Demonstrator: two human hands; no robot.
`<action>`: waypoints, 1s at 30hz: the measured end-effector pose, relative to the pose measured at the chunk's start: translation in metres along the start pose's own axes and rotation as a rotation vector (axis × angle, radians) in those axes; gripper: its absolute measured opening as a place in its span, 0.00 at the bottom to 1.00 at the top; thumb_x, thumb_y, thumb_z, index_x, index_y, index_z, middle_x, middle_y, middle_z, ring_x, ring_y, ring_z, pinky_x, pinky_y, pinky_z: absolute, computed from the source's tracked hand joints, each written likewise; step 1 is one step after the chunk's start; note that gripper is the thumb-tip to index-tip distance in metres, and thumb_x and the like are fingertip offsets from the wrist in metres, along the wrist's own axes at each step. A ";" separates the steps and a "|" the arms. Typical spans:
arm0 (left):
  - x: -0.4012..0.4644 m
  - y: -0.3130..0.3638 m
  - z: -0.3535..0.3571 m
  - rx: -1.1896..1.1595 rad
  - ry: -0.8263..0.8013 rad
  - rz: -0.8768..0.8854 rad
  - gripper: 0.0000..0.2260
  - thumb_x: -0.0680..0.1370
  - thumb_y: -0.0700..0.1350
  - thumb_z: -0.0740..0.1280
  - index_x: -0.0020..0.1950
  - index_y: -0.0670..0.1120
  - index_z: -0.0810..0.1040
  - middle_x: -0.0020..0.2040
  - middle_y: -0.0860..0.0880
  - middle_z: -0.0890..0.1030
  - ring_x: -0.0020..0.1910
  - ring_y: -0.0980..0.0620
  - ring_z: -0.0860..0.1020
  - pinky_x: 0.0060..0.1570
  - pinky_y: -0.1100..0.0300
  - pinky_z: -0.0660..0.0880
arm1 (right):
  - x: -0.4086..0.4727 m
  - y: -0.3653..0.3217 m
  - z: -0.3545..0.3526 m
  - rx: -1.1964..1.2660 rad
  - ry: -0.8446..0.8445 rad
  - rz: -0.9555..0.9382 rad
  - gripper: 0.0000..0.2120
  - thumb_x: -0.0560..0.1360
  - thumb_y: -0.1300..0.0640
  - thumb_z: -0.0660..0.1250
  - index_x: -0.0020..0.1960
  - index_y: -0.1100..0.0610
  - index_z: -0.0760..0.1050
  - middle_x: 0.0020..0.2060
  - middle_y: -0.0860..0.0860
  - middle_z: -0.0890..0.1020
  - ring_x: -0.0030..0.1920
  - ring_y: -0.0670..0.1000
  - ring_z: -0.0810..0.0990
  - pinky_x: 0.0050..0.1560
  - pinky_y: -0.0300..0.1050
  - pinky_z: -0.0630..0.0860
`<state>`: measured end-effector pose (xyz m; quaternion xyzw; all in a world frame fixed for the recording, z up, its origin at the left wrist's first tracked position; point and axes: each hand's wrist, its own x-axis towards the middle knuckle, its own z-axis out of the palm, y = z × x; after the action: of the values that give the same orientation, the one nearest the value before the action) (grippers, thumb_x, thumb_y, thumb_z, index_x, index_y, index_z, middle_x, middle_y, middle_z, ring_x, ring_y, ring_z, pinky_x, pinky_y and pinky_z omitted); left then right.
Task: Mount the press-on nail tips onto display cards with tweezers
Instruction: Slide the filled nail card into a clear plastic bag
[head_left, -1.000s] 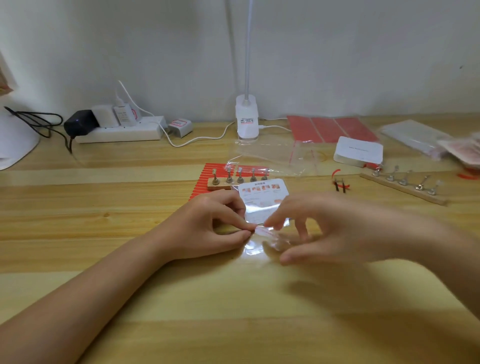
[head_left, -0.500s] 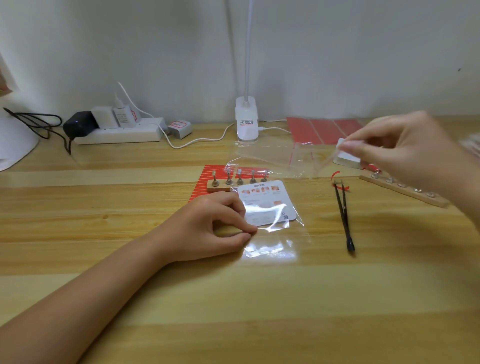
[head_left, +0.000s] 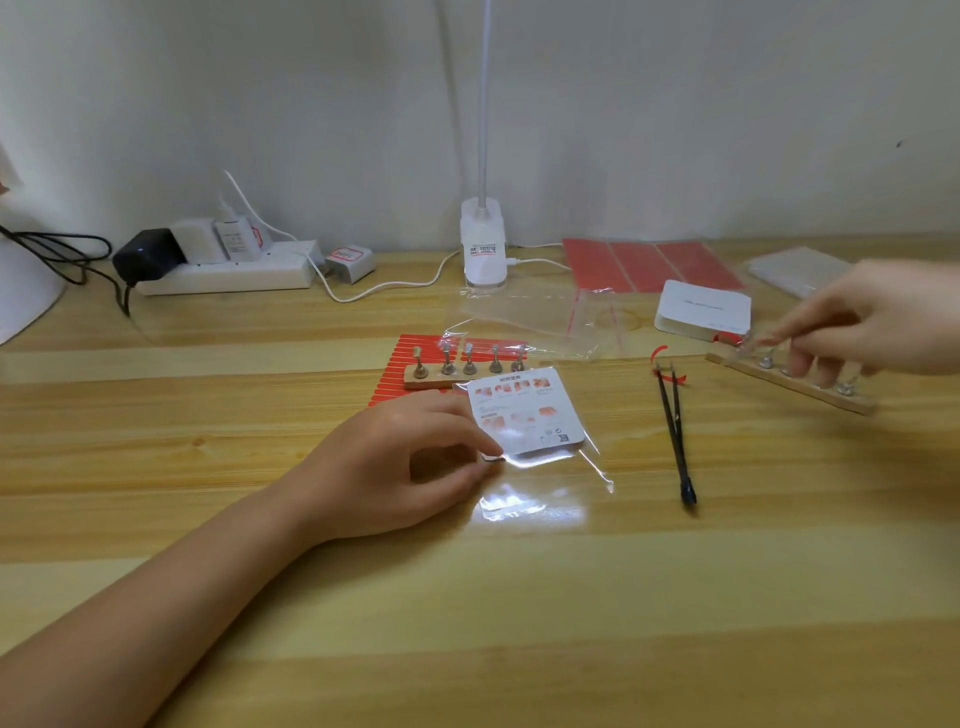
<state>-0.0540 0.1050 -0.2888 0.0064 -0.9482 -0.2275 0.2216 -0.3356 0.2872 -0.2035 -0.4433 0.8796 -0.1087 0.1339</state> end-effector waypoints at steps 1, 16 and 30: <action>0.000 0.000 -0.001 0.007 -0.003 0.000 0.07 0.73 0.41 0.68 0.49 0.43 0.83 0.45 0.53 0.79 0.43 0.60 0.77 0.42 0.63 0.74 | 0.001 0.001 0.002 -0.007 -0.040 0.029 0.17 0.76 0.67 0.60 0.40 0.47 0.79 0.29 0.42 0.82 0.26 0.42 0.79 0.25 0.37 0.73; 0.004 0.011 -0.020 0.281 -0.167 0.114 0.07 0.72 0.50 0.68 0.47 0.55 0.84 0.50 0.54 0.81 0.44 0.55 0.78 0.37 0.59 0.76 | -0.004 -0.010 0.007 -0.404 -0.061 0.255 0.24 0.66 0.40 0.71 0.24 0.57 0.72 0.15 0.46 0.72 0.21 0.47 0.70 0.26 0.39 0.65; 0.004 0.008 -0.015 0.369 -0.150 0.231 0.08 0.75 0.47 0.64 0.41 0.51 0.83 0.43 0.56 0.82 0.38 0.54 0.78 0.30 0.61 0.74 | -0.016 -0.046 0.020 0.028 0.021 -0.423 0.04 0.66 0.45 0.64 0.40 0.37 0.75 0.38 0.31 0.77 0.39 0.36 0.76 0.35 0.33 0.69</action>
<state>-0.0507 0.1050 -0.2721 -0.0787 -0.9820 -0.0231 0.1703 -0.2853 0.2722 -0.2056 -0.6151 0.7666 -0.1512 0.1050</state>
